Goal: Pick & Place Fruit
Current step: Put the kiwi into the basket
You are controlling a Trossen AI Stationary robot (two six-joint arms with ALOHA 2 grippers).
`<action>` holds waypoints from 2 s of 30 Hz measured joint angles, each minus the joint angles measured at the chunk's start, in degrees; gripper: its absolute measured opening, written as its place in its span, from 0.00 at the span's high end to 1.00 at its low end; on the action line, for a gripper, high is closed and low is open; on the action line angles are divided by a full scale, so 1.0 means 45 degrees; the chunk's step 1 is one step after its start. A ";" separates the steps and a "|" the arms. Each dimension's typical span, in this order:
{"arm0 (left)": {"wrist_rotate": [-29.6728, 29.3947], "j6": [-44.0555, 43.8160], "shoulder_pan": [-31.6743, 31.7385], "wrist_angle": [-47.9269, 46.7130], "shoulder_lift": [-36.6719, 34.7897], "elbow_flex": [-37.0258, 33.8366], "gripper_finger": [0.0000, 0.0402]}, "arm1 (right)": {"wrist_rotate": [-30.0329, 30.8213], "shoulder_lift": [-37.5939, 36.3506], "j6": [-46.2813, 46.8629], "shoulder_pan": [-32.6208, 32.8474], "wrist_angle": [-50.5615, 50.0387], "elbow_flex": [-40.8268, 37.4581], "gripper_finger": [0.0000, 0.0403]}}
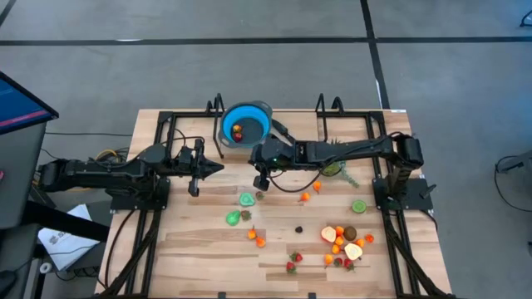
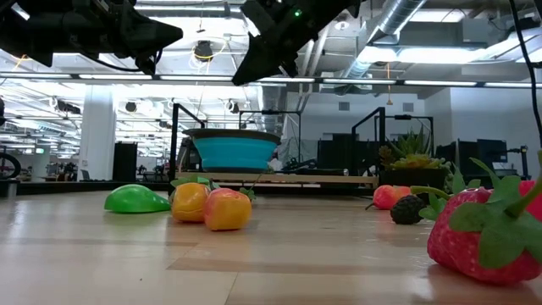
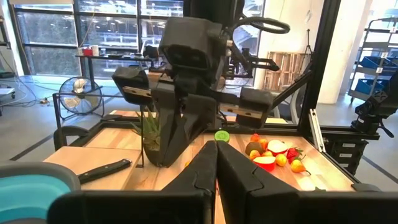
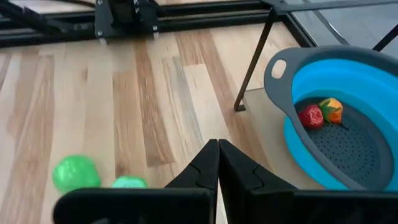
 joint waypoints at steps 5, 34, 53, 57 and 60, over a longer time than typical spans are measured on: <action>0.0000 0.0005 0.0005 0.0000 -0.0002 0.0000 0.99 | 0.0002 0.0013 -0.0576 0.0005 0.0068 -0.0253 1.00; 0.0000 0.0005 0.0004 0.0000 0.0001 0.0000 0.99 | 0.0011 0.0015 0.3078 0.0991 -0.0511 -0.0418 1.00; 0.0005 0.0003 0.0005 -0.0218 0.0025 0.0002 0.99 | 0.3174 -0.1180 0.7018 0.2288 -0.7558 -0.0419 1.00; 0.0001 0.0044 0.0004 -0.0219 0.0025 0.0004 0.99 | 0.3456 -0.1527 0.6347 0.2278 -0.8077 -0.0422 1.00; 0.0005 0.0029 0.0001 -0.0211 0.0025 0.0000 0.99 | 0.4150 -0.1864 0.6419 0.2278 -0.7935 -0.1023 1.00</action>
